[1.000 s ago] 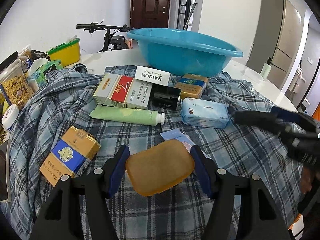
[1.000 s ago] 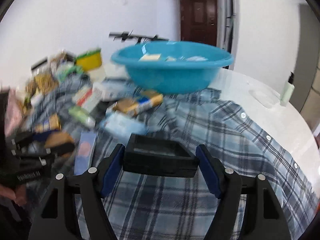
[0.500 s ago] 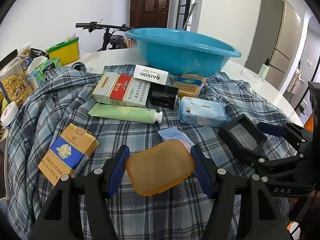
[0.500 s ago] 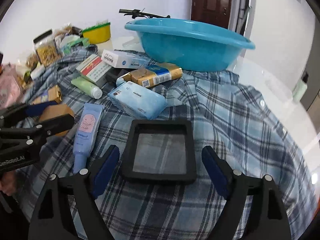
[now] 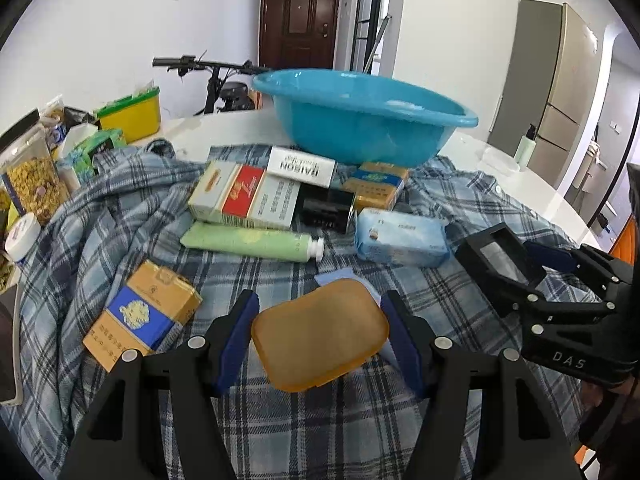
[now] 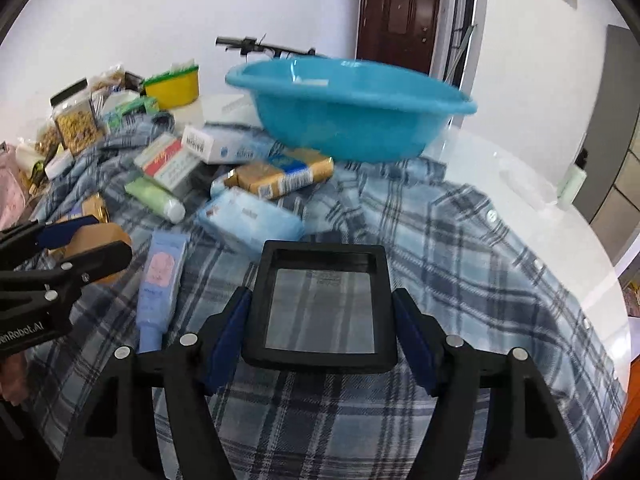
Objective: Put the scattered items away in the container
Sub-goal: 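Lift the soap case and black frame up toward the basin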
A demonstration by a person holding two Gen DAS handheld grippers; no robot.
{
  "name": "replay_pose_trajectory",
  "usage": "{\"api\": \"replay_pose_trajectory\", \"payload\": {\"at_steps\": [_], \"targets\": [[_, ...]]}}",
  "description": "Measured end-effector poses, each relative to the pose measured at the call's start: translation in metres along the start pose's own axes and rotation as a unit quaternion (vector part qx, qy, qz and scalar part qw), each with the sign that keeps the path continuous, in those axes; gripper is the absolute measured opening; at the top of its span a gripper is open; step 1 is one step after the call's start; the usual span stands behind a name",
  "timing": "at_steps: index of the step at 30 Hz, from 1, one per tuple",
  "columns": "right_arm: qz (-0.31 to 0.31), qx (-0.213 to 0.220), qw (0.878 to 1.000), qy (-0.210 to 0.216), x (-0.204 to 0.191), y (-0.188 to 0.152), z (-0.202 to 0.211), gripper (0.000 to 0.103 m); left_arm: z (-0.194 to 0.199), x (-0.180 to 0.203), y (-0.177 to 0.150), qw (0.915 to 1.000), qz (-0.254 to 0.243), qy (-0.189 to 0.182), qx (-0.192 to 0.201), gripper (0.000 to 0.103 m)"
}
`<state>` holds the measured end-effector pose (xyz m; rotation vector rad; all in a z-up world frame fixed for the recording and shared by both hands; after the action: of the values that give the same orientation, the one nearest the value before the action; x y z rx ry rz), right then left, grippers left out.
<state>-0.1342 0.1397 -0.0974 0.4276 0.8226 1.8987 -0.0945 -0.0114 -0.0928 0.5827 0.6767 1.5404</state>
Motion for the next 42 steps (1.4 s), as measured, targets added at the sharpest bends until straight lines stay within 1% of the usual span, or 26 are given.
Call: {"api": "replay_pose_trajectory", "payload": {"at_steps": [7,13,16,18,19,21,23,26,32,42], "targets": [[0.011,0.068,0.998,-0.014,-0.004,0.031,0.035,0.069,0.021,0.004,0.029,0.9987,-0.001,-0.002,0.050,0.066],[0.013,0.148,0.989,-0.025,-0.007,0.062,0.078,0.069,0.051,0.009,0.063,0.9935,-0.002,0.001,0.114,0.066],[0.014,0.192,0.981,-0.029,-0.009,0.077,0.102,0.069,0.070,0.011,0.079,0.9884,-0.002,0.002,0.152,0.066],[0.013,0.217,0.976,-0.030,-0.011,0.086,0.115,0.069,0.084,0.012,0.090,0.9835,0.000,0.003,0.181,0.066],[0.013,0.225,0.974,-0.029,-0.012,0.089,0.121,0.069,0.095,0.014,0.096,0.9800,0.000,0.003,0.199,0.066],[0.013,0.242,0.970,-0.026,-0.014,0.096,0.133,0.069,0.108,0.017,0.103,0.9755,-0.001,-0.001,0.220,0.066],[0.014,0.261,0.965,-0.026,-0.016,0.100,0.145,0.069,0.125,0.019,0.111,0.9687,0.000,-0.002,0.248,0.066],[0.018,0.283,0.959,-0.028,-0.021,0.106,0.161,0.069,0.144,0.021,0.119,0.9611,-0.002,-0.001,0.276,0.066],[0.029,0.306,0.951,-0.030,-0.031,0.108,0.181,0.069,0.169,0.023,0.121,0.9551,-0.003,-0.009,0.296,0.066],[0.031,0.312,0.949,-0.023,-0.038,0.094,0.196,0.069,0.192,0.029,0.107,0.9535,-0.010,-0.007,0.301,0.066]]}}
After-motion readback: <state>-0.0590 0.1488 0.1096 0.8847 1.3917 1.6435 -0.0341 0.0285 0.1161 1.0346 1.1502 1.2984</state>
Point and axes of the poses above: each gripper's, at about its wrist camera, not at the fingertips, and z roughly against the way its jaws point, x to its right, y to its top, the point moved 6 cm from there along -z, roughly the way its jaws point, and after that the axes turned 9 degrees about y, right-handed, at the moved point
